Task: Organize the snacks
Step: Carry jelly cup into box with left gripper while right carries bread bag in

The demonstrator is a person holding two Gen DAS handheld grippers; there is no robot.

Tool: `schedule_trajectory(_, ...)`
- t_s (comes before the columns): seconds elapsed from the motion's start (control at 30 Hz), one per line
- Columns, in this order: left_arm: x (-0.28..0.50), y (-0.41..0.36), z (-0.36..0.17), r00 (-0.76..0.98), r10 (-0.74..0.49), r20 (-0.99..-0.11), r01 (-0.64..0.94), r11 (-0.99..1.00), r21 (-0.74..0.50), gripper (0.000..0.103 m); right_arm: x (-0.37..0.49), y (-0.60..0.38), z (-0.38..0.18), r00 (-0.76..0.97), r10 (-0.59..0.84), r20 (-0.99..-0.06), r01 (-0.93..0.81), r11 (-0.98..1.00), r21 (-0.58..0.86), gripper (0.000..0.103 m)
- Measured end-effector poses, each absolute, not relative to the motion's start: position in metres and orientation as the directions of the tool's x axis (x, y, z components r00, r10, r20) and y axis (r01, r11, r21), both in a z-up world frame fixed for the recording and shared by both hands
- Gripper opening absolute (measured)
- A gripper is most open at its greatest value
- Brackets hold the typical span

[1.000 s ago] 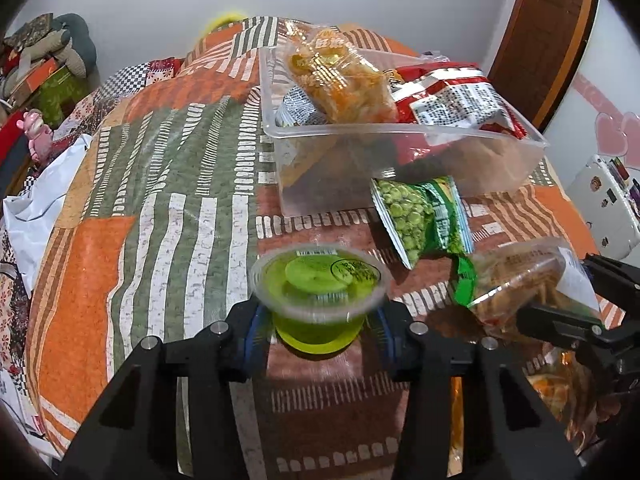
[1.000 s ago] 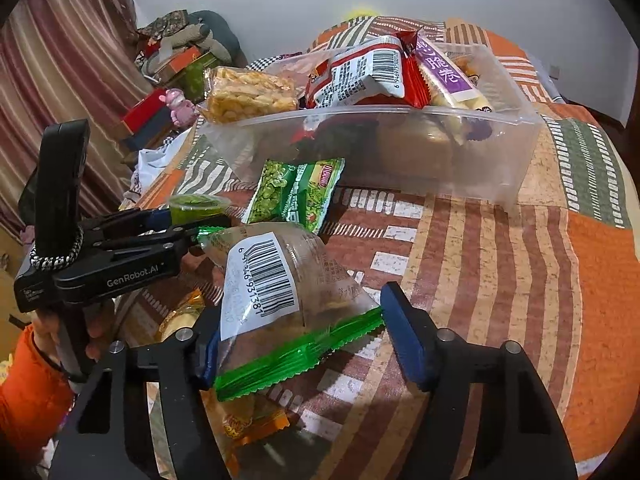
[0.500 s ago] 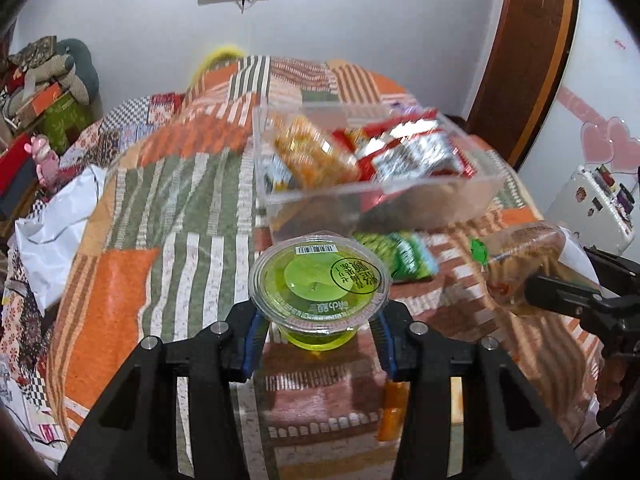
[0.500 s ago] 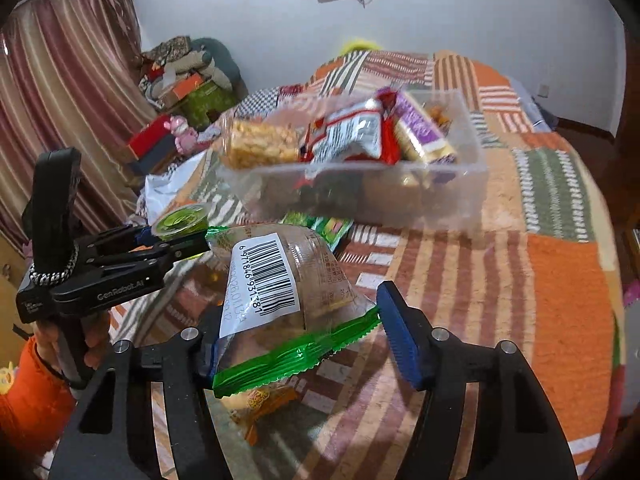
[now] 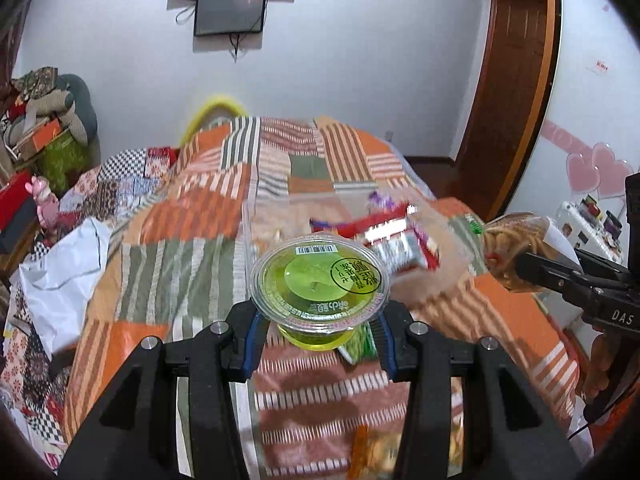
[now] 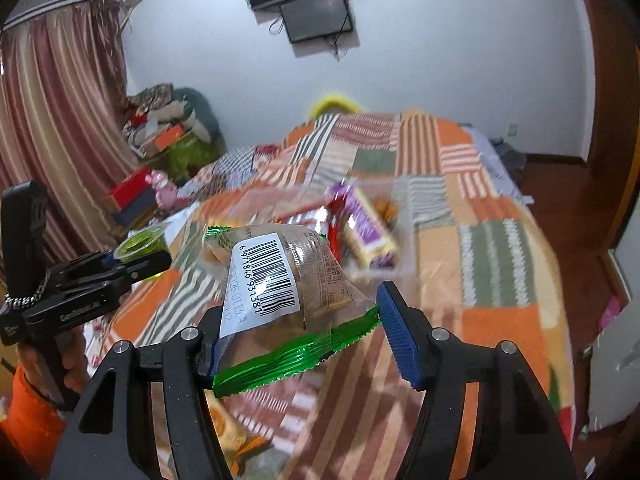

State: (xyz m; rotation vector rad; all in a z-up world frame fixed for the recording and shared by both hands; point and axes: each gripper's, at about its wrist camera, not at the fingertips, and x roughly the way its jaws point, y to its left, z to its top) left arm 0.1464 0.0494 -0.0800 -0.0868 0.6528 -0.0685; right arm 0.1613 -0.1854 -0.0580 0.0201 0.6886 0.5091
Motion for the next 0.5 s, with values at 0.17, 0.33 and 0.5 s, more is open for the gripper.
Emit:
schedule_trajectory(0.17, 0.168, 0.054, -0.072, 0.808, -0.082, -0.583, 0.018, 0.993, -0.115, 0.046, 0.18, -0.182, -0.047, 0.729, 0.393, -0.56, -0.397, 0.91, 0.121, 0.061)
schedule_trajectory(0.33, 0.193, 0.058, -0.074, 0.8, -0.089, -0.593, 0.008, 0.991, -0.137, 0.046, 0.198, -0.181, -0.053, 0.752, 0.361, -0.551, -0.358, 0.926, 0.119, 0.061)
schedule_trajectory(0.5, 0.223, 0.059, -0.084, 0.783, -0.076, -0.617, -0.007, 0.991, -0.13, 0.046, 0.216, -0.179, -0.066, 0.752, 0.343, -0.562, -0.324, 0.936, 0.138, 0.061)
